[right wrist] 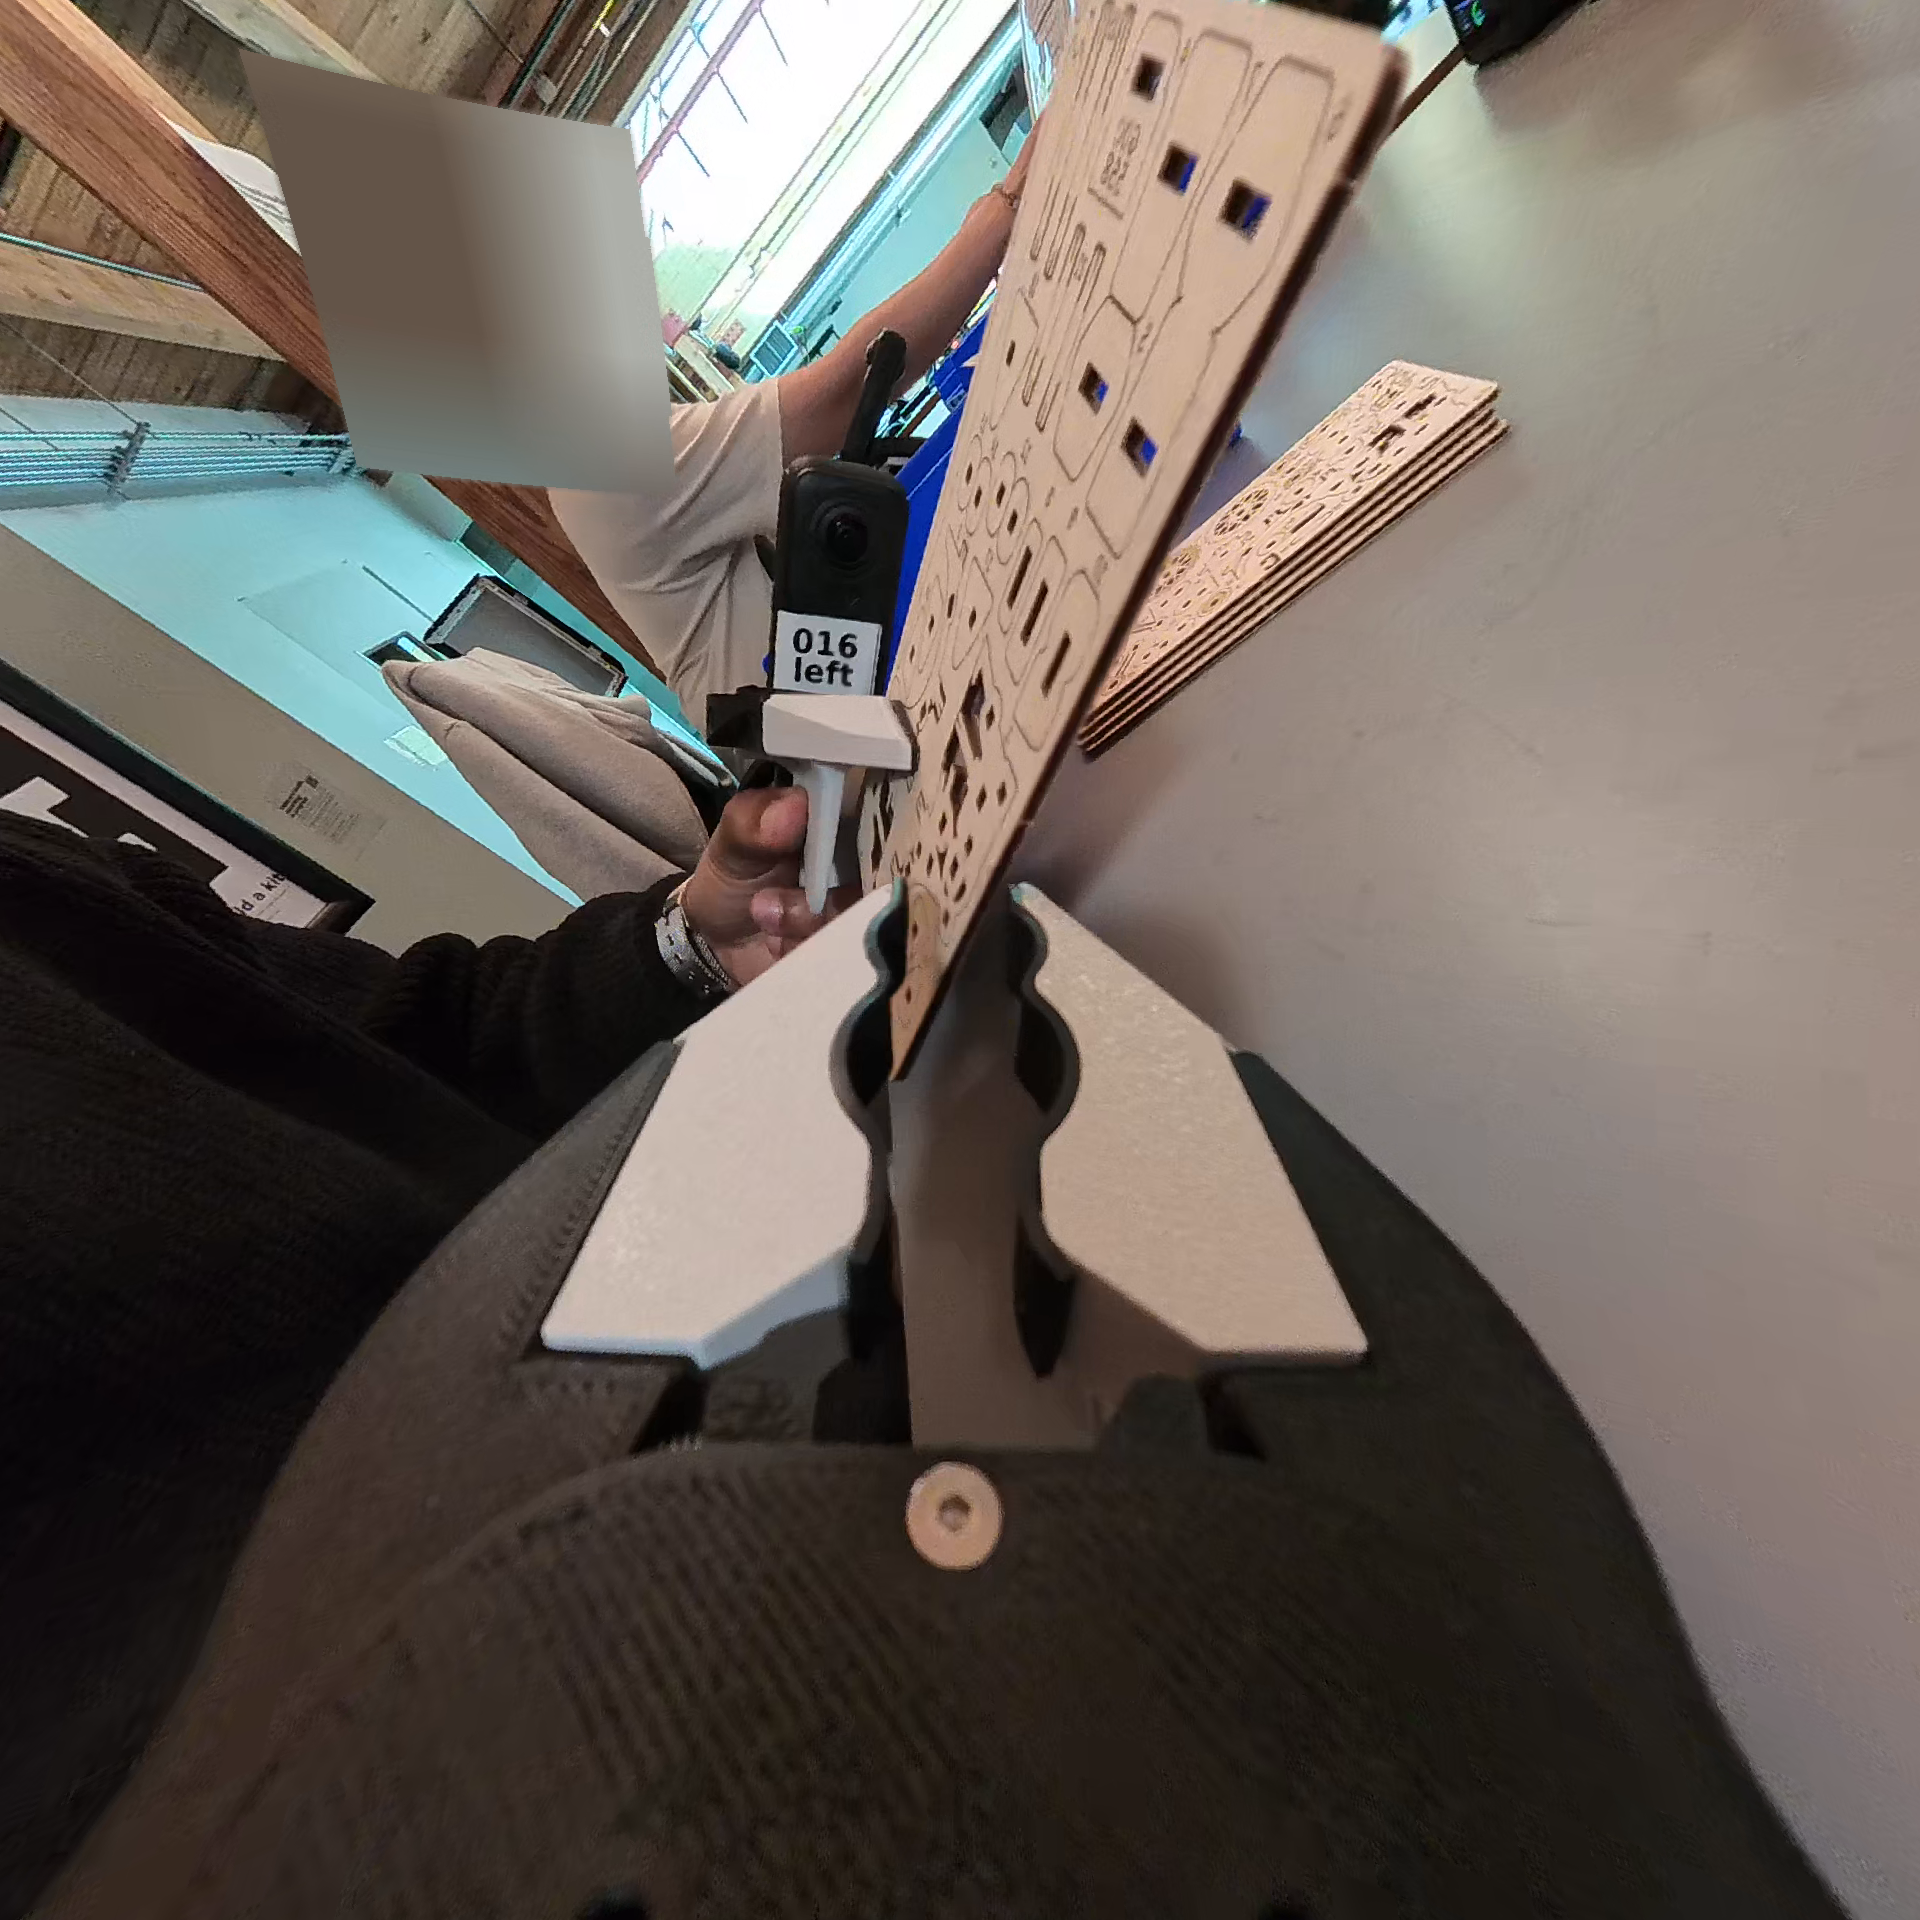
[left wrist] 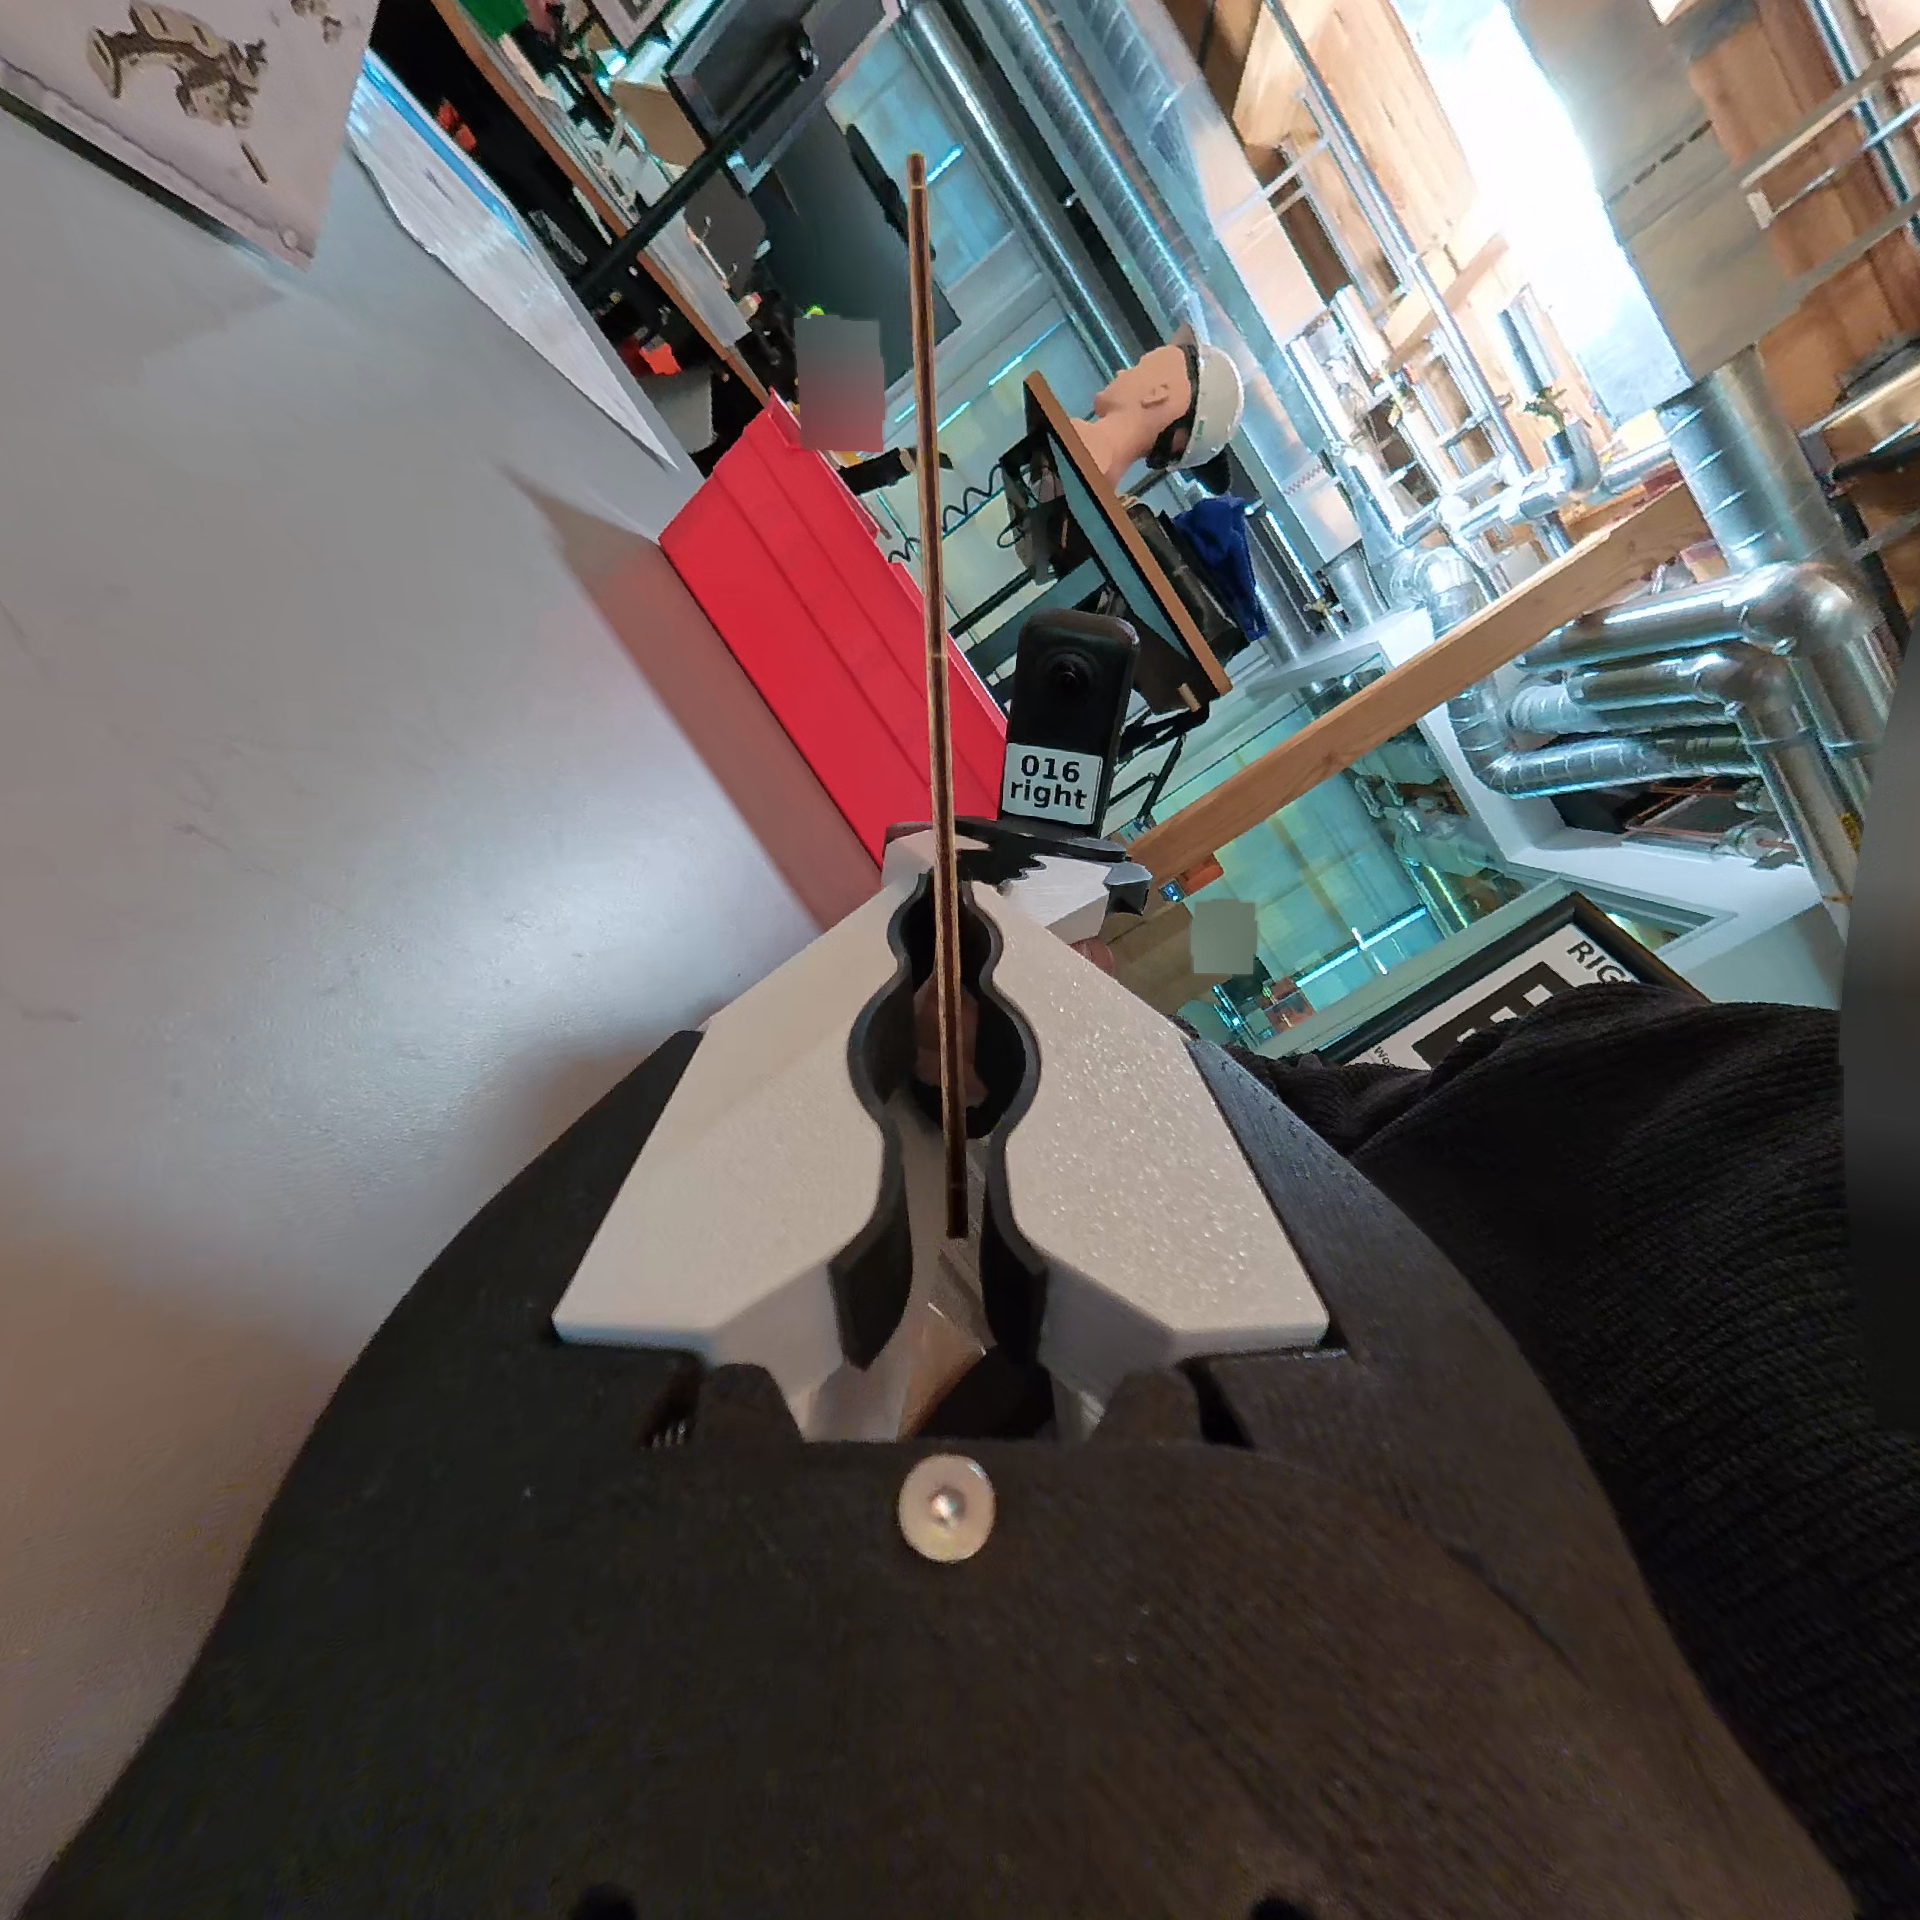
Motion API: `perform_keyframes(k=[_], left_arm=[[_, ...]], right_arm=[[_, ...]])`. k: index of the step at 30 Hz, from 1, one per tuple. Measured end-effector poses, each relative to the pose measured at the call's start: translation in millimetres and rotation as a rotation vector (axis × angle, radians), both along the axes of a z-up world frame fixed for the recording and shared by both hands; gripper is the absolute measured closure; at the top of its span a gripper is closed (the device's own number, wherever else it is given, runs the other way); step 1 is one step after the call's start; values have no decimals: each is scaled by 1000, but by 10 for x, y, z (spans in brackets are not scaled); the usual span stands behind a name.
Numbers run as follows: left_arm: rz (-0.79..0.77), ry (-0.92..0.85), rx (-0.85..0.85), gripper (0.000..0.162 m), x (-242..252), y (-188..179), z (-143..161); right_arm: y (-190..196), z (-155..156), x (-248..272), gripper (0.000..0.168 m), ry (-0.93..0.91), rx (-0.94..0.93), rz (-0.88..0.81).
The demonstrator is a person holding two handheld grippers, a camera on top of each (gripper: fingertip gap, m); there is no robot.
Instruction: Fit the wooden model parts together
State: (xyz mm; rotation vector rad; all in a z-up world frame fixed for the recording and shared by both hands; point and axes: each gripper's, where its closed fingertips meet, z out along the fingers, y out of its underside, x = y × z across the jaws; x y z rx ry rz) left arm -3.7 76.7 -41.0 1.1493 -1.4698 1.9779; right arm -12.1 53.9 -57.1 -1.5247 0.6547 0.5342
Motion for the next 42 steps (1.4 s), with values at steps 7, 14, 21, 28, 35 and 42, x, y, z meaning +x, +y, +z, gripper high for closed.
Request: perform_keyframes(k=[7,14,21,28,35,42], left_arm=[[-36,-9,7,162,-66,-80,-2],[-71,0,25,161,-108,-117,-40],[-106,18,82,161,-153,-190,-138],[-78,-4,127,162,-148,-219,-169],[-41,-21,168,161,-139,-227,-195],[-31,15,167,161,-111,-226,-244]], right_arm=[[45,13,-46,158,-8,5,-5],[21,18,-39,162,-14,6,-10],[18,-27,-25,160,19,-10,-12],[8,-63,3,157,28,-32,-31],[-3,-94,20,156,-80,-122,-51],[-3,-135,50,156,-34,-126,-63]])
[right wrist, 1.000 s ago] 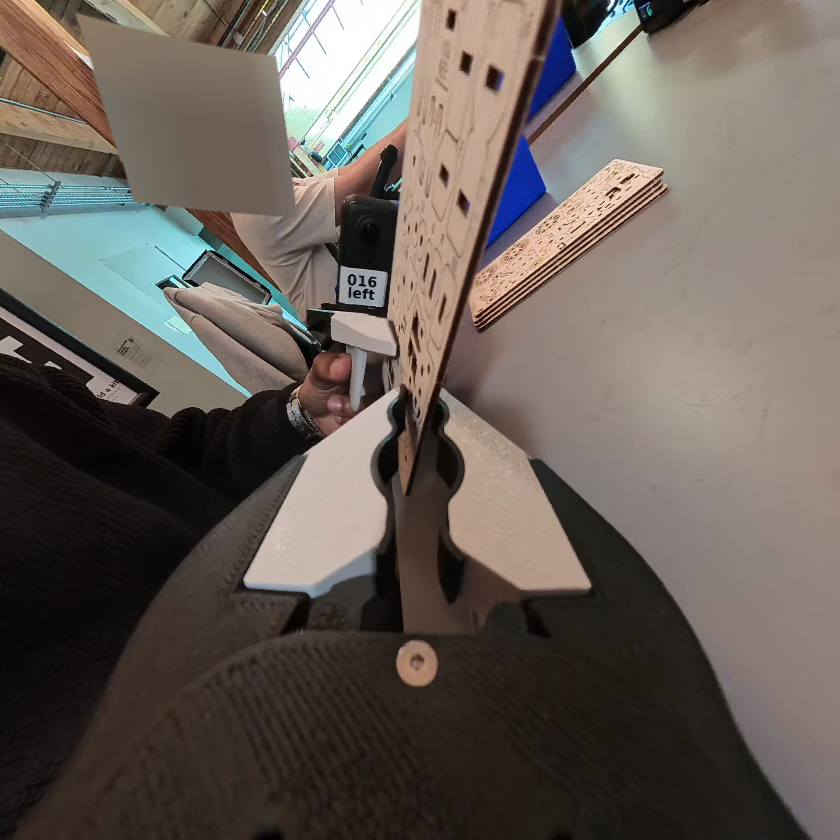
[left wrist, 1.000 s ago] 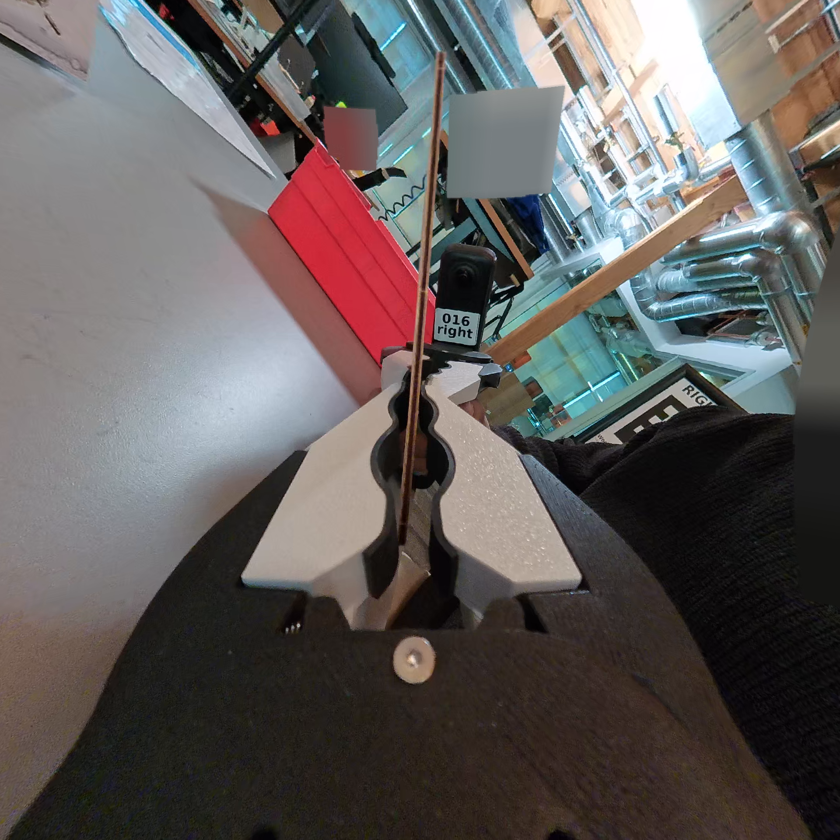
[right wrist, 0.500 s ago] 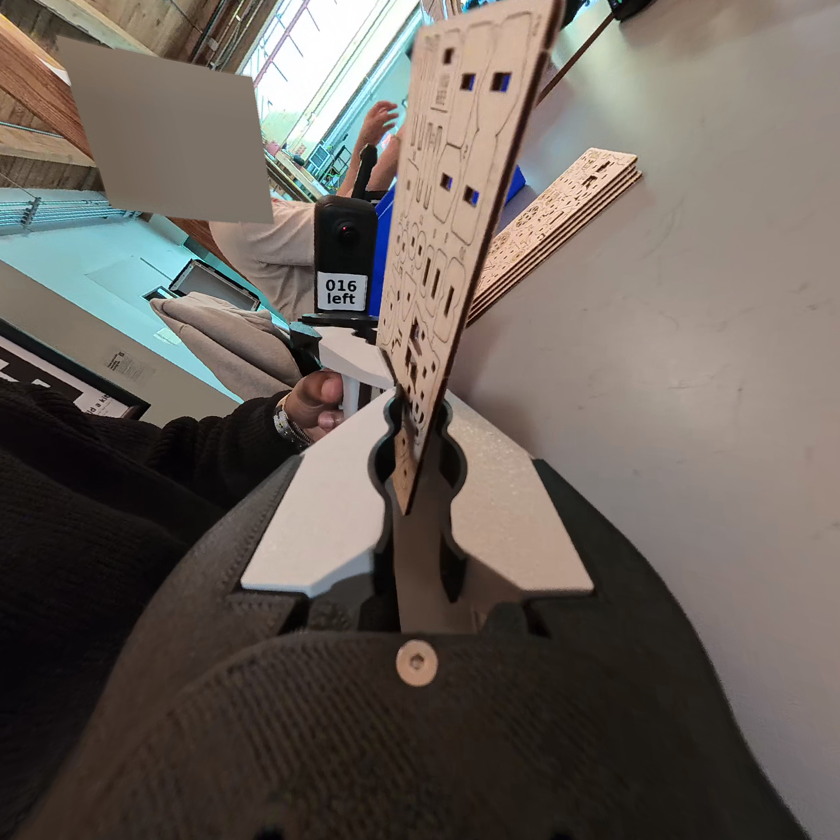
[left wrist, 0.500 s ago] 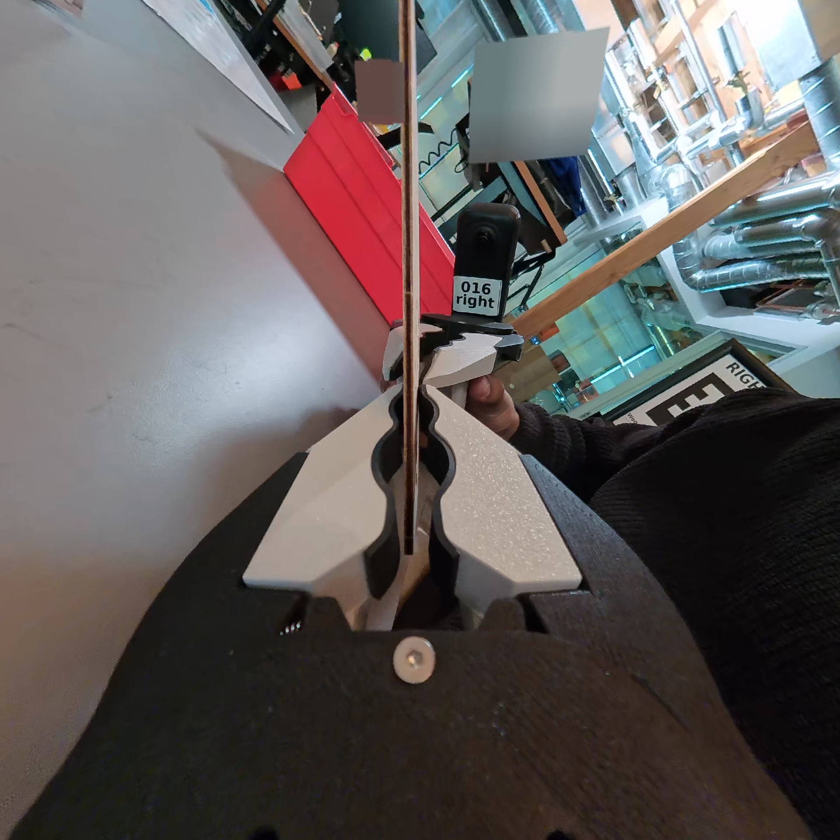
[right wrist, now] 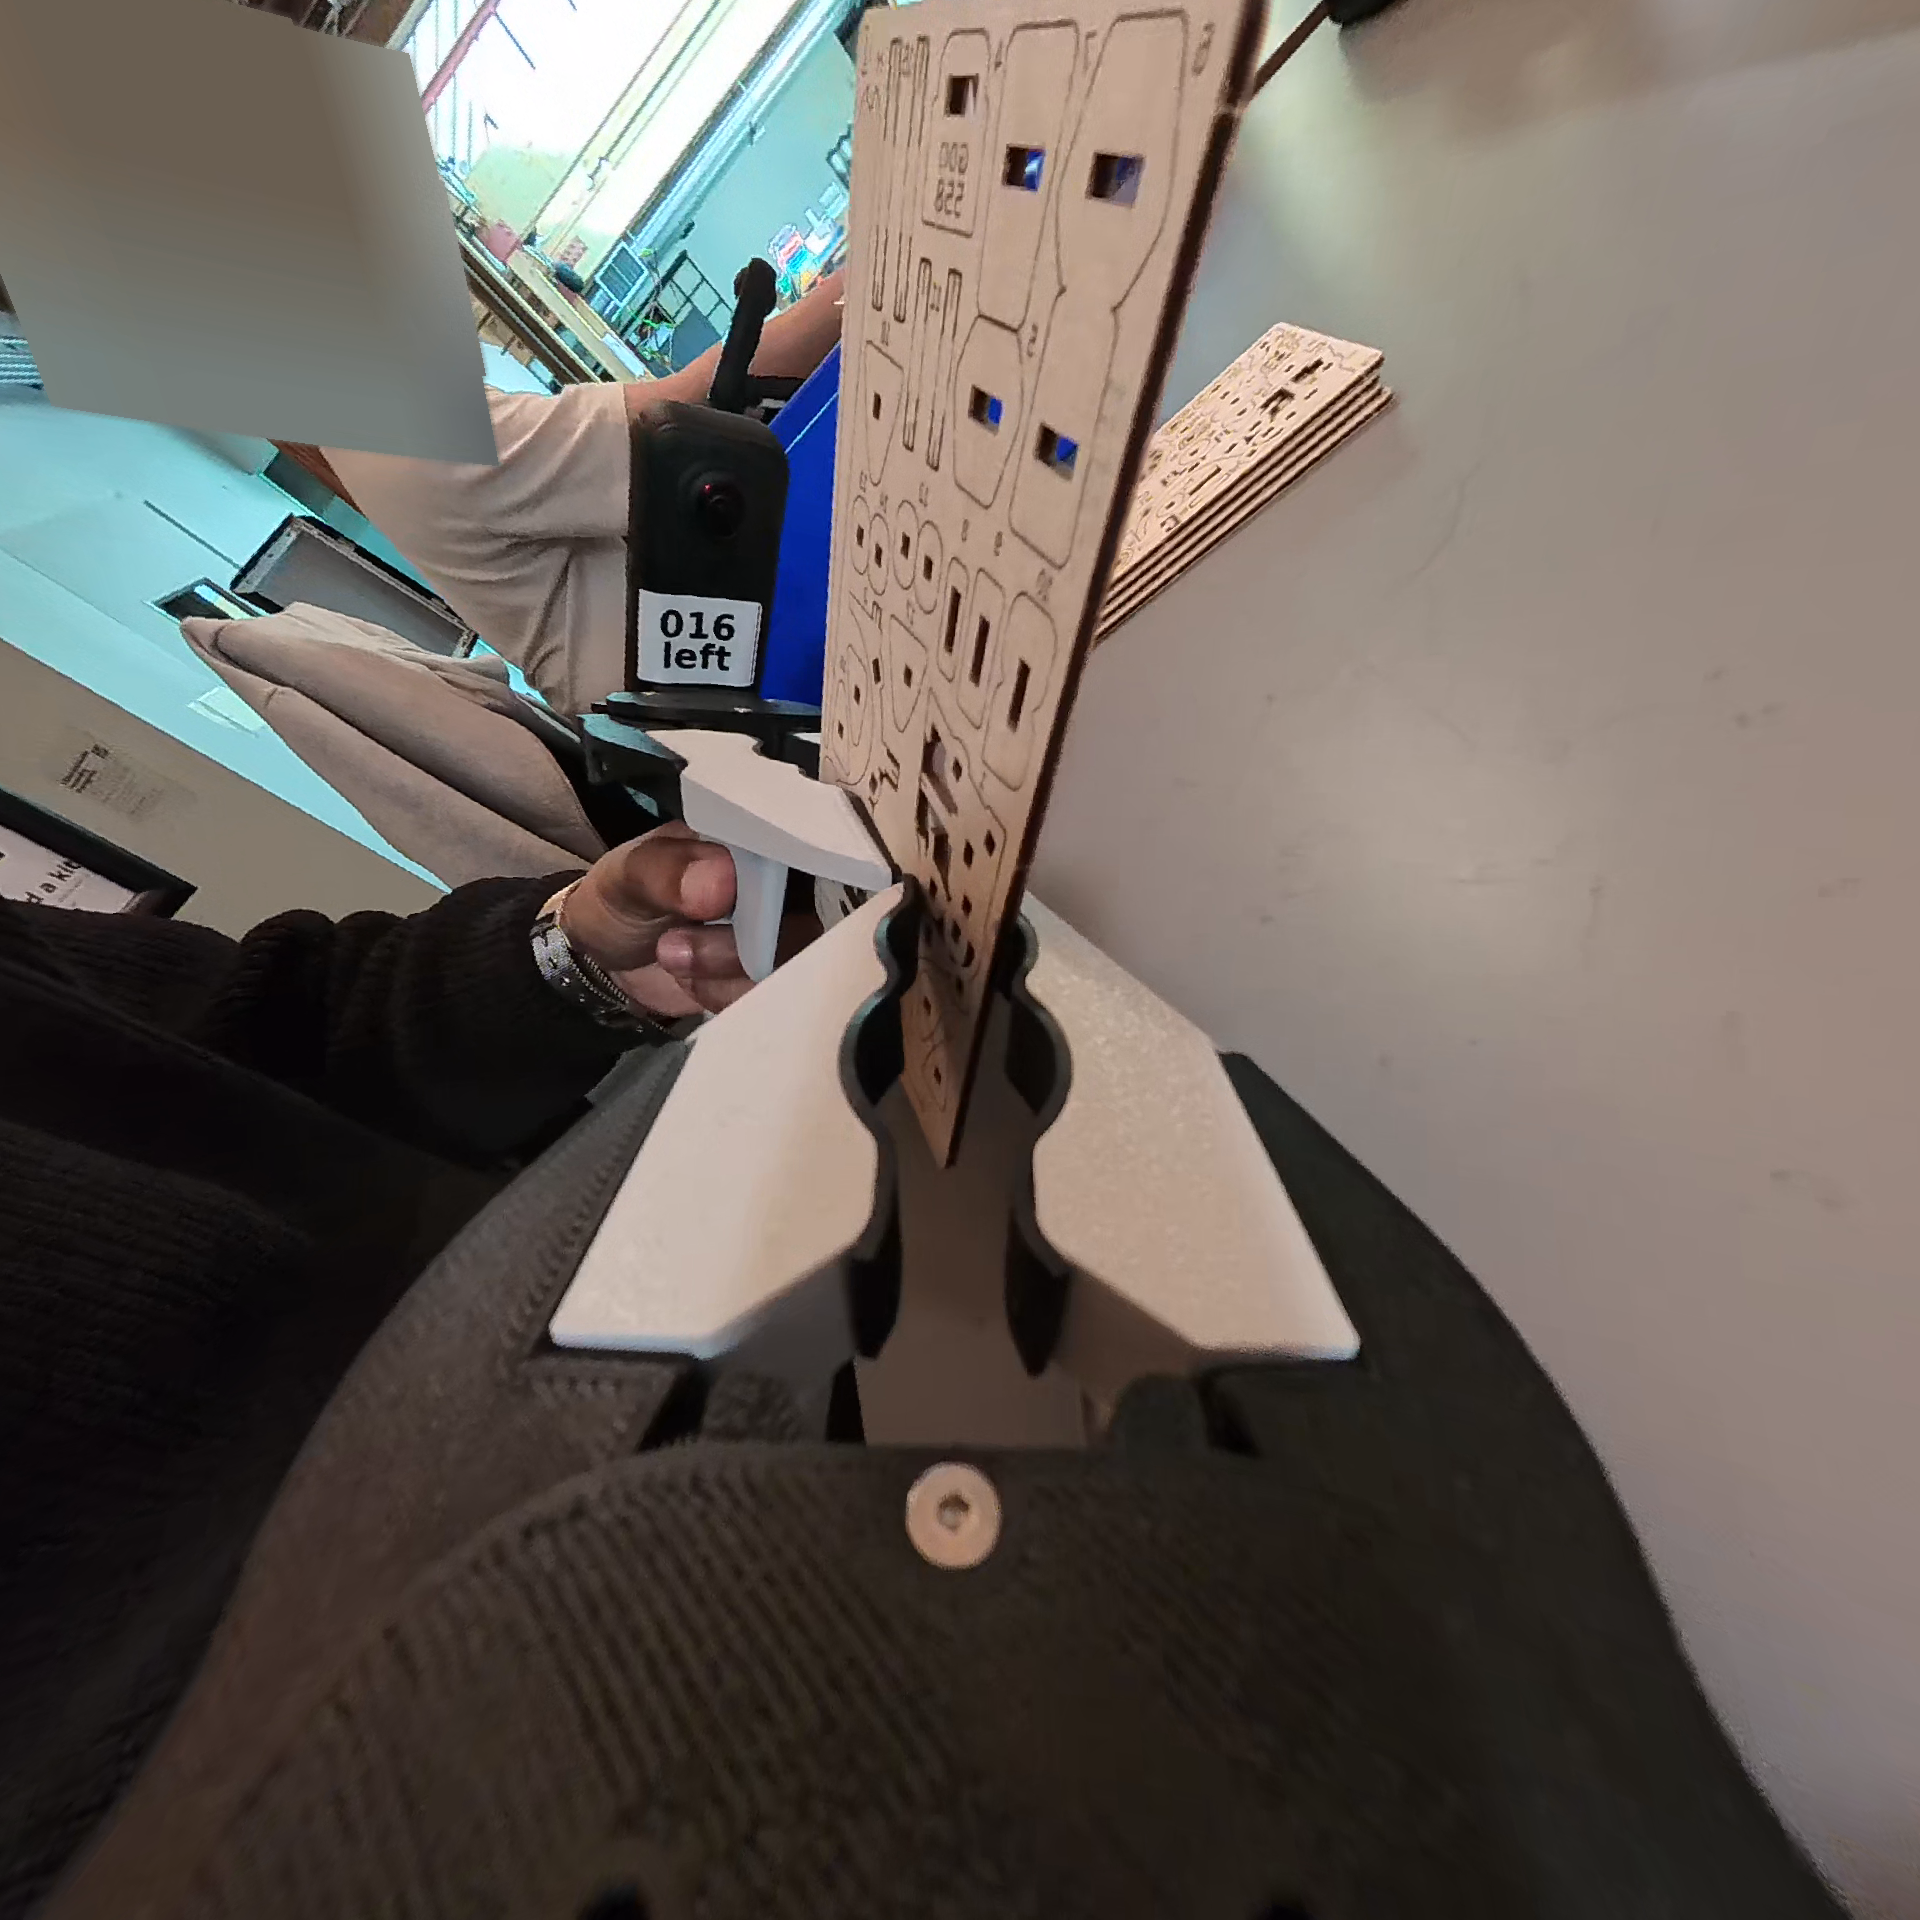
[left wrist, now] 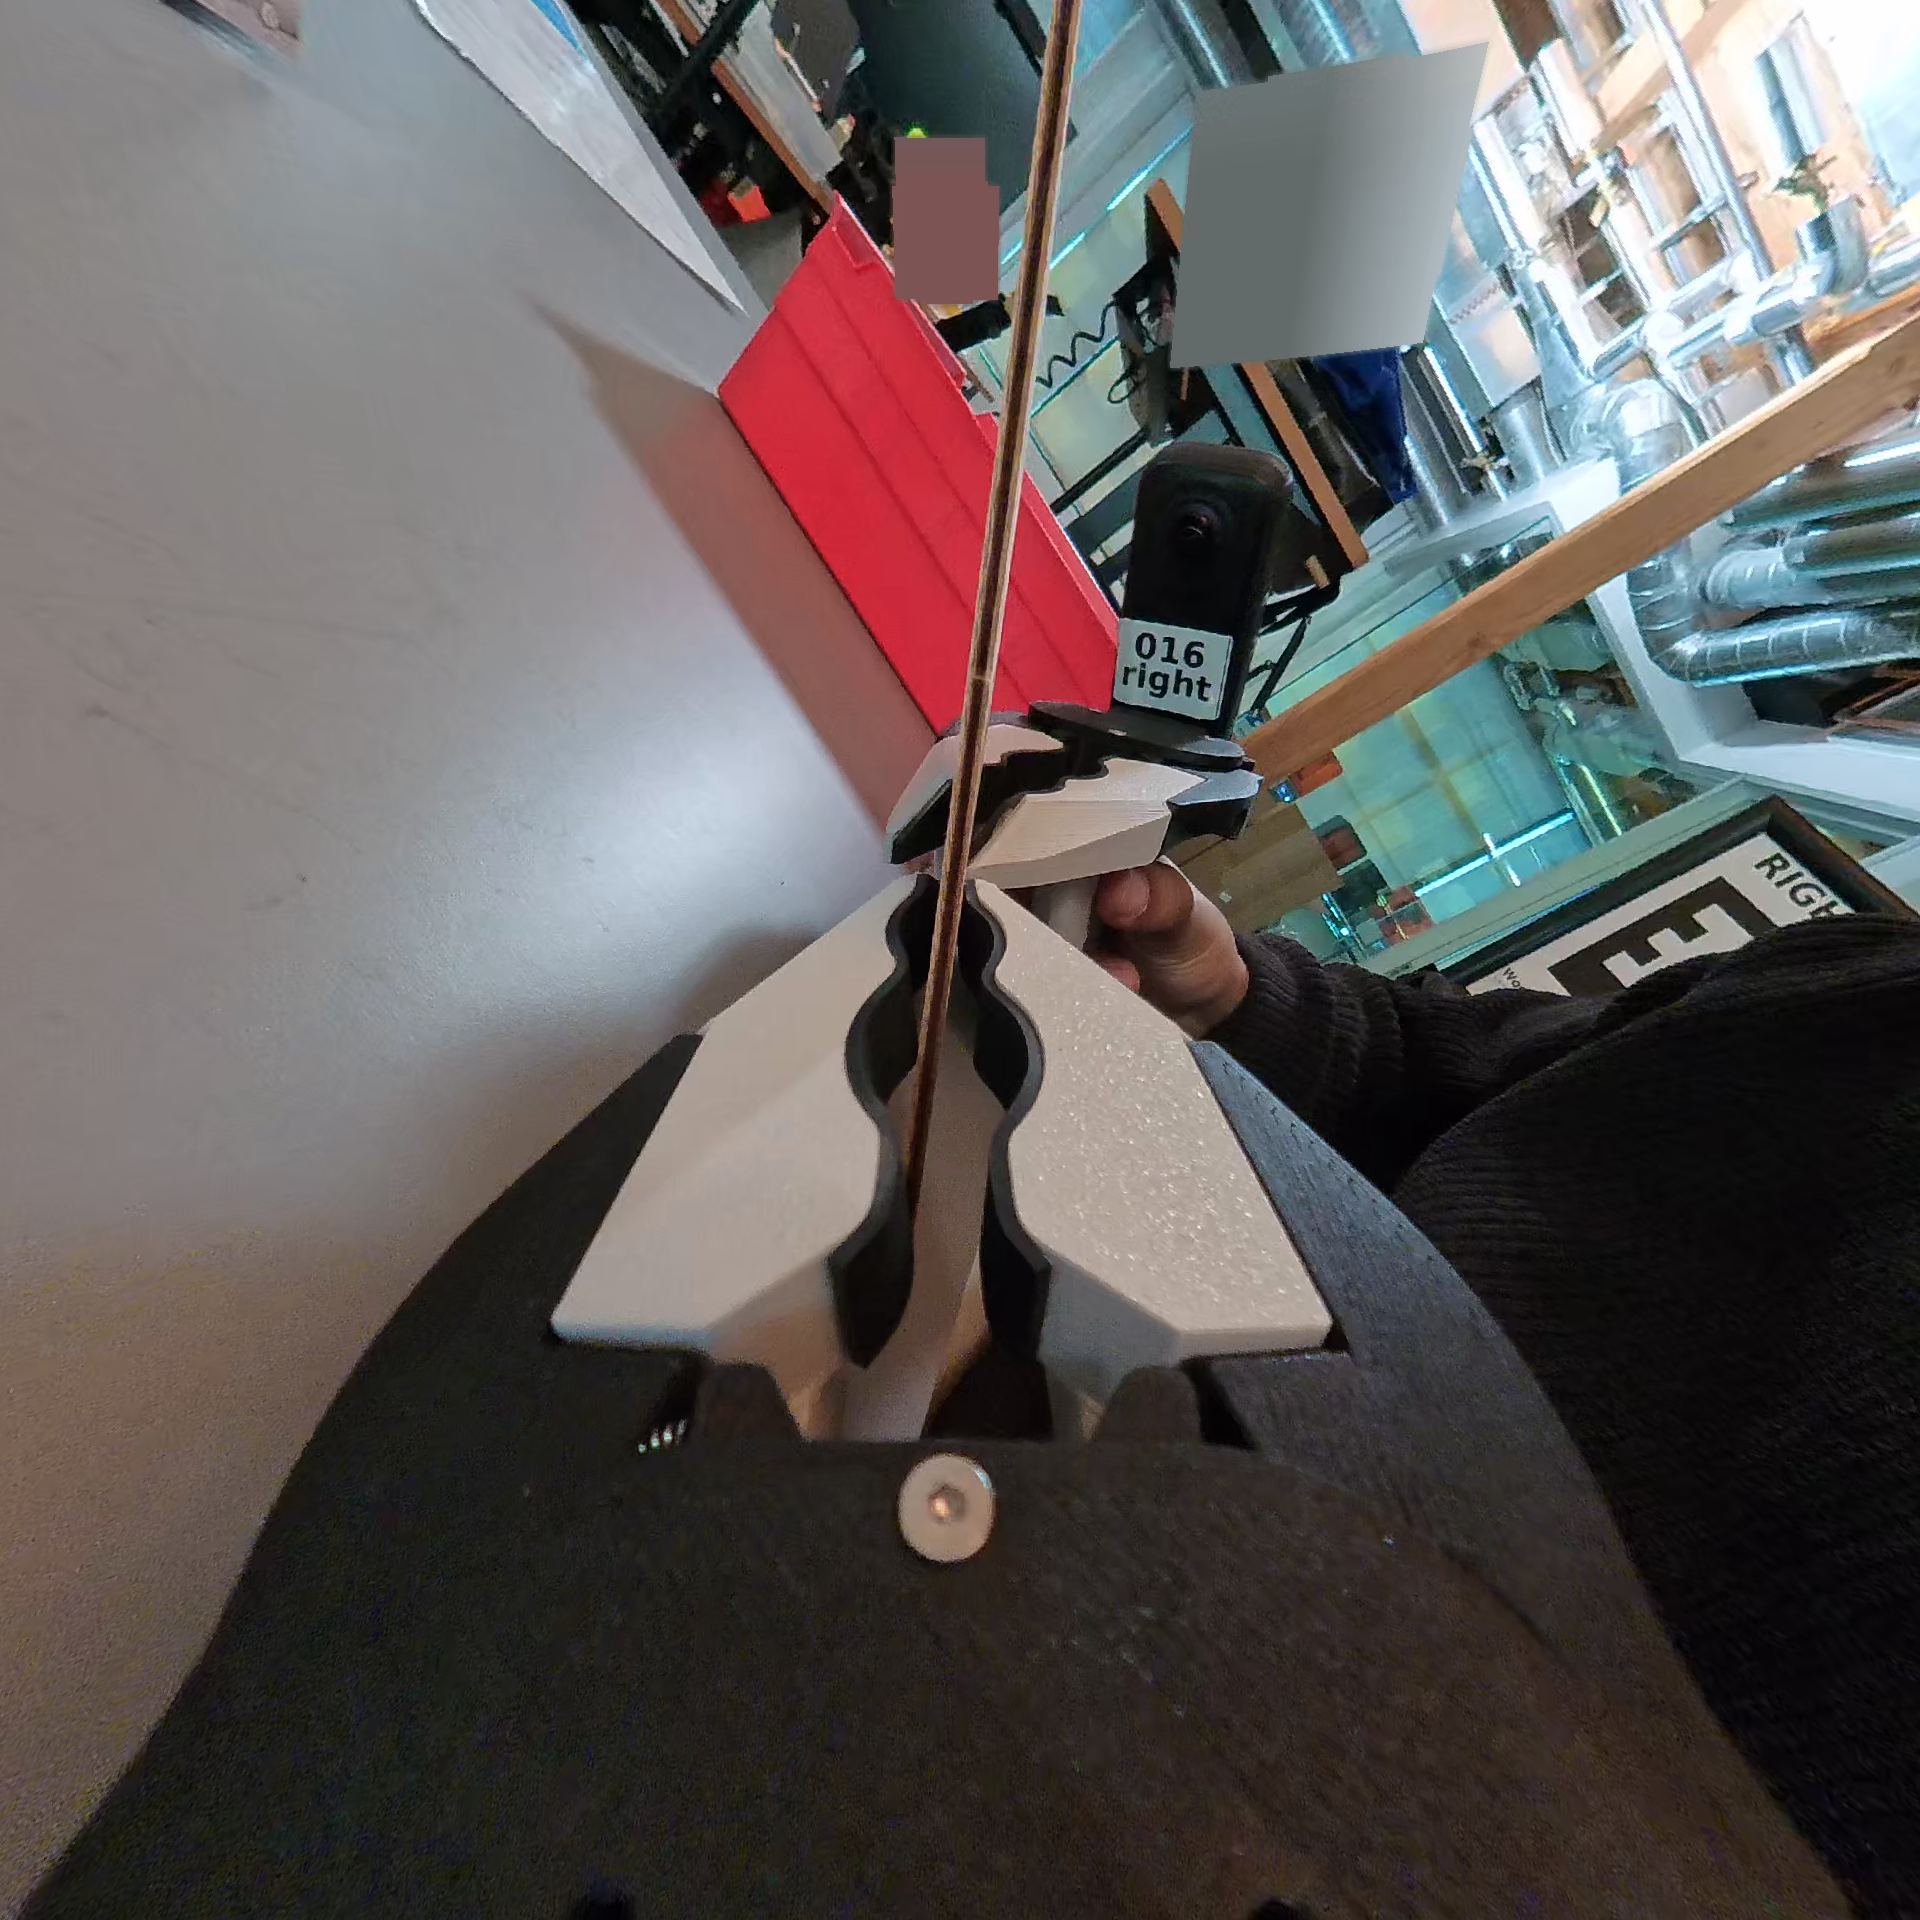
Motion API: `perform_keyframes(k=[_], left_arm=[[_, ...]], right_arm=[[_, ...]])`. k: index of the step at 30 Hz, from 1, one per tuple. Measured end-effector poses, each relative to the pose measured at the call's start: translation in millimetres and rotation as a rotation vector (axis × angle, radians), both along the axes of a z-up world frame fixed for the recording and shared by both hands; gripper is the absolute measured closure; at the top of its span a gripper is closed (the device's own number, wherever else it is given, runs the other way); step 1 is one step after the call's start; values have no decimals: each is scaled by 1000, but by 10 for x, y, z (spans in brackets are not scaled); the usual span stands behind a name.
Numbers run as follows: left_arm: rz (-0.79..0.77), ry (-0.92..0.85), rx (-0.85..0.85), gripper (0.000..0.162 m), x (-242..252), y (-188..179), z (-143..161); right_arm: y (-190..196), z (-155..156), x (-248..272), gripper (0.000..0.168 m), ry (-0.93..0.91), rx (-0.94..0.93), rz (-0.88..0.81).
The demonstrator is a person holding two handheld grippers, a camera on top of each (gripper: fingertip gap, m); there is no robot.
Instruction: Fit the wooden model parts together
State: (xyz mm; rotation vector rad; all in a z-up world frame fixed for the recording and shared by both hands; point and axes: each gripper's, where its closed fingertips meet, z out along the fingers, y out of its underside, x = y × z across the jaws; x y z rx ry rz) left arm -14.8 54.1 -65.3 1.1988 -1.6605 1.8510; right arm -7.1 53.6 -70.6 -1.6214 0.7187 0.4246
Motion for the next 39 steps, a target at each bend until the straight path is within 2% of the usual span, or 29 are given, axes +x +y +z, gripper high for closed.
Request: perform_keyframes(k=[16,19,21,23,25,28,31,33,39], left_arm=[[23,-13,3,161,26,7,14],[54,40,-55,162,71,19,44],[97,60,-55,162,132,96,12],[140,69,-30,162,199,190,-28],[166,68,28,162,233,236,-91],[149,59,112,162,210,183,-178],[123,46,162,162,174,131,-223],[112,48,170,162,156,126,-237],[31,28,238,161,96,117,-301]], right_arm=[[8,5,32,154,21,18,-25],[-25,11,97,150,48,40,-42],[-84,12,149,140,29,27,-69],[-144,2,211,139,-49,-32,-118],[-133,13,217,144,-217,-131,-141],[26,-40,117,150,-459,-290,-110],[94,-125,136,156,-601,-411,-128],[103,-158,127,161,-624,-435,-105],[121,-261,53,161,-542,-436,2]])
